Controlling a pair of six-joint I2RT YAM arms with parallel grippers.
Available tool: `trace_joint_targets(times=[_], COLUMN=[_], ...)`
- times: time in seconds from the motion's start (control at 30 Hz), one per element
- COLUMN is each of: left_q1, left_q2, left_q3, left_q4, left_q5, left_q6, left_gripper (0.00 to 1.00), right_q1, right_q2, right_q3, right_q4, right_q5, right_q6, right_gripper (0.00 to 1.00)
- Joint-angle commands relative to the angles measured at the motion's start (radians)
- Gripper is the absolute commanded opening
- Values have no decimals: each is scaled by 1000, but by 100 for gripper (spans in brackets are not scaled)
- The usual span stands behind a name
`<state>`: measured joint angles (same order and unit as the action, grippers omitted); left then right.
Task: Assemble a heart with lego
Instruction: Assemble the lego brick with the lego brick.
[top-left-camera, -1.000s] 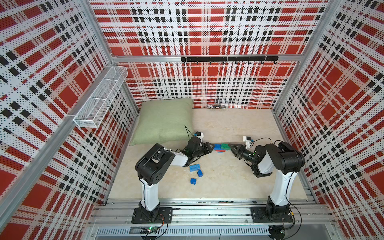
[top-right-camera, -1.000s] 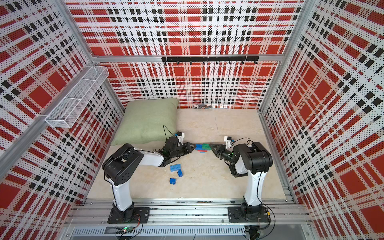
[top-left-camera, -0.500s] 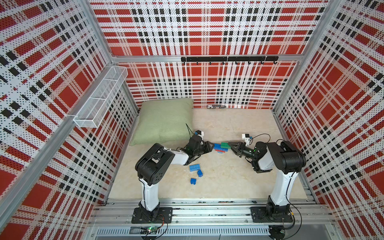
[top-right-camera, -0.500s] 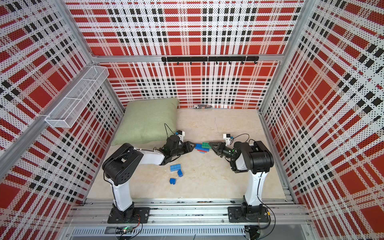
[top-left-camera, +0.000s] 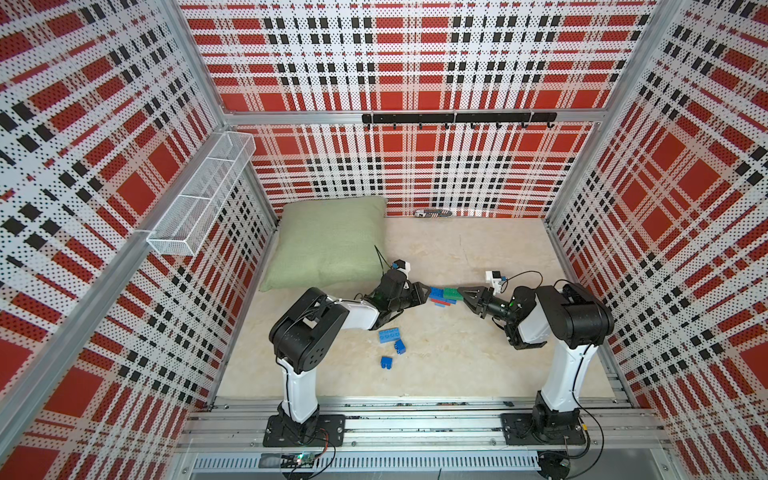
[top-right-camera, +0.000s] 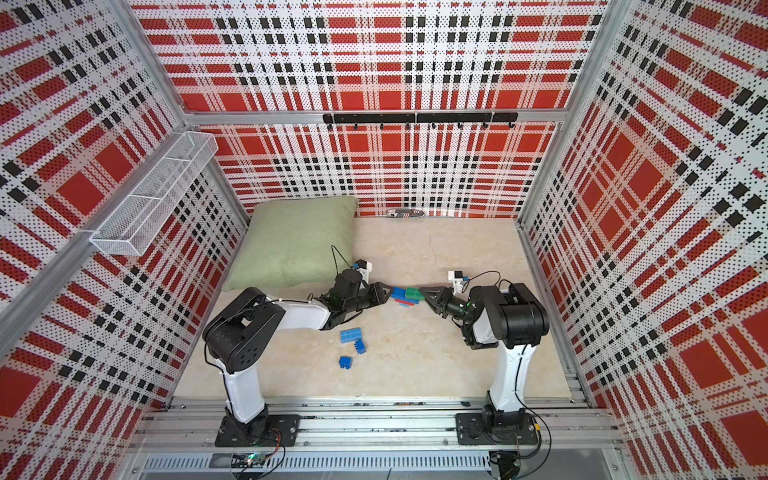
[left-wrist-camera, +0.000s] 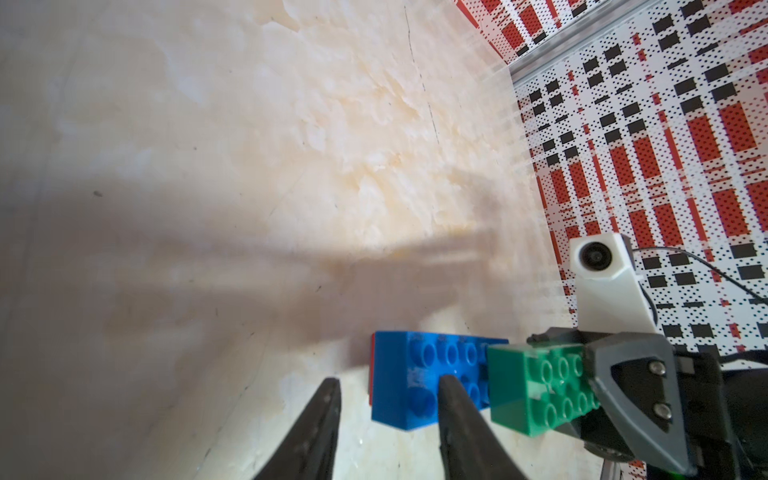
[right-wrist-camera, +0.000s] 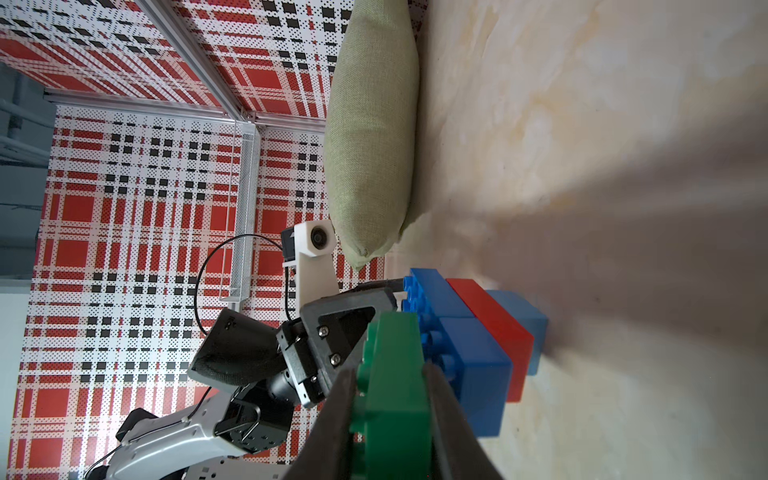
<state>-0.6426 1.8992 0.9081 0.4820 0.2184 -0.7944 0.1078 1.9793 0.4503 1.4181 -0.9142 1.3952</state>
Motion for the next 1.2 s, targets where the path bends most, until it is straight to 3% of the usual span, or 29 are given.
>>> trace_joint_targets(times=[0.0,0.23,1.17], left_q1=[-11,-11,-15], left_q2=[-49,-47,-57], left_q3=[7,8,26], left_q4=[-6,-11,-50], left_q5=[-22,-20,-47], left_q6=[23,24,52], left_gripper=[44,44,44], right_q1=[17,27,20], right_q2=[-19,51,99], right_q3=[-22,-3,-32], right_q4=[45,179,168], right_q5=[57,78,93], right_q6=[2,66,80], right_gripper=[14,14,13])
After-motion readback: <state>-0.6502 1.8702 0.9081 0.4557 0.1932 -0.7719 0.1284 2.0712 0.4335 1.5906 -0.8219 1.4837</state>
